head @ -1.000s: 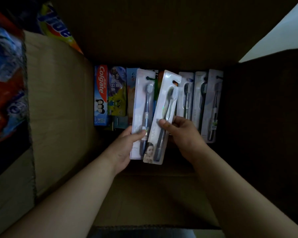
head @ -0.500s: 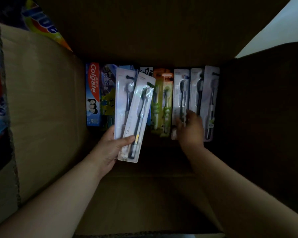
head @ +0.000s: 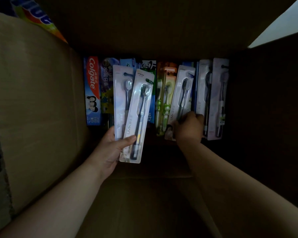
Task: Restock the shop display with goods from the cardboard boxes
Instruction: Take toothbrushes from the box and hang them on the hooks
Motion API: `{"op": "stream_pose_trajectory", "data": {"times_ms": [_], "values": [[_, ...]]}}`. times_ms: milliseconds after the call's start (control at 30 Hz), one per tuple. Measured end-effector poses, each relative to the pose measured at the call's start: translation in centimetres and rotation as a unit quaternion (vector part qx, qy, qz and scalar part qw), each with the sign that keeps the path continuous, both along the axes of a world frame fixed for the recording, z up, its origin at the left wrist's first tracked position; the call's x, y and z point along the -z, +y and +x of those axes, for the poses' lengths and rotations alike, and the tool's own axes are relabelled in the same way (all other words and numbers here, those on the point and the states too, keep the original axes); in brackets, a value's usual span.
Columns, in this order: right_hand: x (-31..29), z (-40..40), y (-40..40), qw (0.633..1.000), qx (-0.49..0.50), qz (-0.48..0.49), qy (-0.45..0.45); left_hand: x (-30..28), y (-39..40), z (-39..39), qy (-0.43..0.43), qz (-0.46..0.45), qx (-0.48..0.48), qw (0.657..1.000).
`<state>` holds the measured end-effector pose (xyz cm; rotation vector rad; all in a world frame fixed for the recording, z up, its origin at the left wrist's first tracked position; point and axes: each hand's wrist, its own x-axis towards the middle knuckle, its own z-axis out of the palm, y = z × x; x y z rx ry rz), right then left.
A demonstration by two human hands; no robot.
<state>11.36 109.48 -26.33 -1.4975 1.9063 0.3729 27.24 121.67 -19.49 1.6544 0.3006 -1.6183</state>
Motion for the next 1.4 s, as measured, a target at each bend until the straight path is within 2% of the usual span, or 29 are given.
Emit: {"op": "stream_pose_trajectory", "data": {"times_ms": [133,367,667,833,900,967,1067,1200,1333,1400], "values": [[-0.1,0.5,-0.7,0.999,0.009,0.015,0.029,-0.1,-0.1,0.2,-0.004,-0.003,-0.001,1.000],[0.3,0.0,-0.4,0.997,0.070,0.033,0.016,-0.6,0.1,0.8,-0.005,-0.009,0.007,1.000],[0.1,-0.7,-0.5,0.997,0.049,0.037,0.049,-0.3,1.0,1.0,-0.004,-0.009,0.014,1.000],[-1.1,-1.3,-0.4,0.998,0.068,-0.010,0.015,-0.7,1.4,1.1,-0.003,-0.012,0.014,1.000],[-1.7,-1.4,-0.2,0.995,0.079,-0.043,-0.040,-1.1,1.4,1.0,-0.006,-0.008,0.015,1.000],[-3.0,-1.5,0.0,0.986,0.101,-0.037,-0.124,-1.7,1.2,0.9,-0.010,0.000,0.006,1.000],[-7.8,-1.5,0.5,0.955,0.173,0.047,-0.235,-3.7,0.5,0.5,0.000,-0.002,-0.015,1.000],[-15.2,-1.1,1.9,0.850,0.293,0.184,-0.398,-8.2,-0.8,-0.1,0.011,-0.023,-0.043,0.999],[-19.3,-0.1,4.5,0.772,0.360,0.260,-0.454,-12.9,-1.2,-1.2,0.028,-0.037,-0.083,0.995],[-21.1,0.4,5.5,0.751,0.381,0.267,-0.469,-15.1,-0.9,-1.6,0.032,-0.038,-0.084,0.995]]}}
